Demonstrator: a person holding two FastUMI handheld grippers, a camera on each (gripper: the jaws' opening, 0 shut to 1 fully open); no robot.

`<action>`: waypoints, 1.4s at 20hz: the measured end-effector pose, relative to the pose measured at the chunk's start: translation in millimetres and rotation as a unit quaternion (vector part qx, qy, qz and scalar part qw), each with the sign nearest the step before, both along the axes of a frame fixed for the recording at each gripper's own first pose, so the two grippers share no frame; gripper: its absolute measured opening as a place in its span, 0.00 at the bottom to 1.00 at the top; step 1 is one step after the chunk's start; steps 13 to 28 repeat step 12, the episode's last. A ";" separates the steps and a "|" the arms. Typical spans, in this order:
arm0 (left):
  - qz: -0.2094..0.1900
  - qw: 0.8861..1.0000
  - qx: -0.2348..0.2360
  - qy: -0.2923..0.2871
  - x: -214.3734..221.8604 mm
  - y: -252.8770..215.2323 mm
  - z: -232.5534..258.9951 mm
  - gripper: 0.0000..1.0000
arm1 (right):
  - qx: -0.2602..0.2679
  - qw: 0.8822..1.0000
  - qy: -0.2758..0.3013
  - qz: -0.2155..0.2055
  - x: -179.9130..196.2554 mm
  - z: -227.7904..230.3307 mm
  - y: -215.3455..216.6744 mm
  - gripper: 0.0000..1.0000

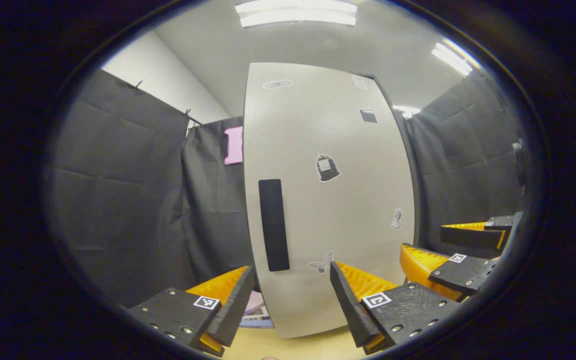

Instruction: Open the cabinet door with the right hand, grasp the bottle in the cabinet with the left hand and place it on the coaster, then close the cabinet door with the right hand.

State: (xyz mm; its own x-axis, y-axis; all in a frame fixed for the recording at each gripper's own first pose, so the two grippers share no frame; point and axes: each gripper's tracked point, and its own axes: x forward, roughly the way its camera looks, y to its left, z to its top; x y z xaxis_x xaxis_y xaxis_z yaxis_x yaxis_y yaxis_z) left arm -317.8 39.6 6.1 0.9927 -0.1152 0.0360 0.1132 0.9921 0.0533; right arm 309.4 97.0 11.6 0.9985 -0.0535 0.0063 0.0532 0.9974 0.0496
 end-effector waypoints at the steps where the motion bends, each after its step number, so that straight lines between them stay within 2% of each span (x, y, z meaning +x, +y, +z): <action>1: -0.005 1.000 -0.010 0.002 -3.7 -1.8 -1.3 0.87 | -0.003 1.000 -0.002 0.000 0.2 0.9 0.0 0.95; 3: -0.001 1.000 -0.008 0.004 -4.4 0.5 -1.6 0.87 | -0.006 1.000 -0.002 0.003 0.0 -0.6 1.8 0.95; 4: 0.001 1.000 -0.005 0.002 -4.2 1.5 -0.3 0.87 | -0.007 1.000 0.000 0.003 0.0 -1.9 1.1 0.91; 5: 0.002 1.000 -0.004 0.000 -5.7 1.4 0.4 0.87 | -0.006 1.000 0.003 0.003 0.0 -3.2 0.8 0.95; 7: -0.001 1.000 -0.005 0.000 -7.5 -1.4 1.1 0.87 | 0.001 1.000 0.007 0.005 0.7 -5.3 0.7 0.95; 8: -0.004 1.000 -0.005 0.002 -8.5 -3.5 0.5 0.82 | 0.004 1.000 0.009 0.003 2.7 -5.8 -0.7 0.95; 9: -0.006 1.000 -0.005 0.002 -9.5 -5.2 -0.4 0.92 | 0.004 1.000 0.012 0.002 2.4 -7.2 -1.9 0.91; 10: -0.009 1.000 -0.003 0.003 -10.5 -6.7 -0.6 0.92 | 0.004 1.000 0.015 0.001 1.9 -8.3 -2.1 0.91; 11: -0.009 1.000 -0.001 0.004 -11.7 -6.2 -1.6 0.92 | 0.005 1.000 0.016 0.000 0.8 -8.8 -2.3 0.95; 28: -0.011 1.000 -0.002 0.005 -13.0 -7.2 -1.3 0.92 | 0.005 1.000 0.017 -0.002 0.7 -8.3 -3.0 0.95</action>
